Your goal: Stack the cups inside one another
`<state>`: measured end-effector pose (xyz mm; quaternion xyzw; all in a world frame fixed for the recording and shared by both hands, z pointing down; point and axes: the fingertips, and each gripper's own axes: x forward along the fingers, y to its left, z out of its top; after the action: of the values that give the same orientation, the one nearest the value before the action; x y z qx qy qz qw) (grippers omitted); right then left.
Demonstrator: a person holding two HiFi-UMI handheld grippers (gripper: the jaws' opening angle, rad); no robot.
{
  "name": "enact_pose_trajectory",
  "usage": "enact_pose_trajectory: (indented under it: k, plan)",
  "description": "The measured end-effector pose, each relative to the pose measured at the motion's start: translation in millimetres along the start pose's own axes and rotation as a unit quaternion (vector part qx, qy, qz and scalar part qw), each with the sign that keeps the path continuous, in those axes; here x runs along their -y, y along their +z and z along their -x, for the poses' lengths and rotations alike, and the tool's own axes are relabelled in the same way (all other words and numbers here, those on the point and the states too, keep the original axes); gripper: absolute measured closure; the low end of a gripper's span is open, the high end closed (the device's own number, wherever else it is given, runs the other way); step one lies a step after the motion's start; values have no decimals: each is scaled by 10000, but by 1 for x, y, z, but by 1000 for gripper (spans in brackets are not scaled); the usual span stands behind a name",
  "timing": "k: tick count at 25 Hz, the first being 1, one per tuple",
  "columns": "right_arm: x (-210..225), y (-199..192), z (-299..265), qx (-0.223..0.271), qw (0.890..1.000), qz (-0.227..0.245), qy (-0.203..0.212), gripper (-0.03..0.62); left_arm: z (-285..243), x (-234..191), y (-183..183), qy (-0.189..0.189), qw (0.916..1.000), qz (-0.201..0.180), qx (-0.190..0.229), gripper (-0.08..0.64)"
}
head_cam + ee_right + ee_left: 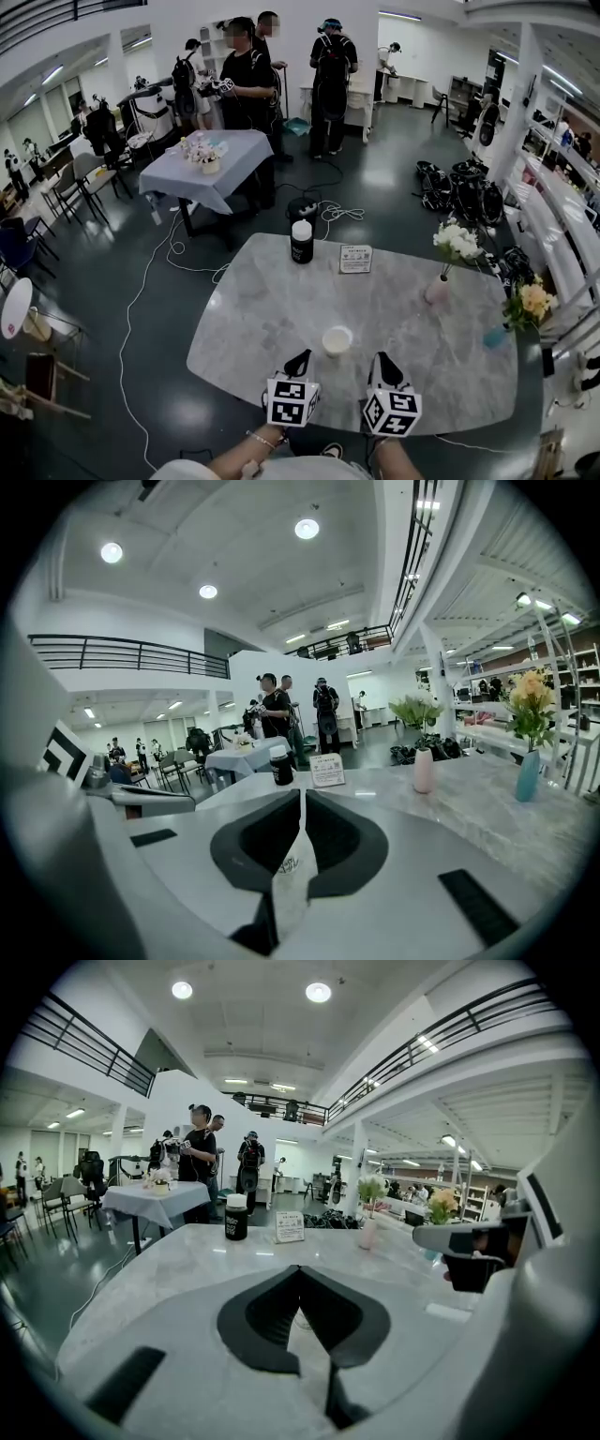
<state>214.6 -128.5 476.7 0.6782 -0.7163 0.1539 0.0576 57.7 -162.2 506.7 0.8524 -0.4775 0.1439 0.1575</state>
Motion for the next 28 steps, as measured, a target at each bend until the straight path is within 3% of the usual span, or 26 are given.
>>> enact_pose_trajectory:
  k: [28]
  plan:
    - [-13, -7, 9, -206, 9998, 12, -16, 584, 9, -4, -5, -50, 10000, 32, -39, 565]
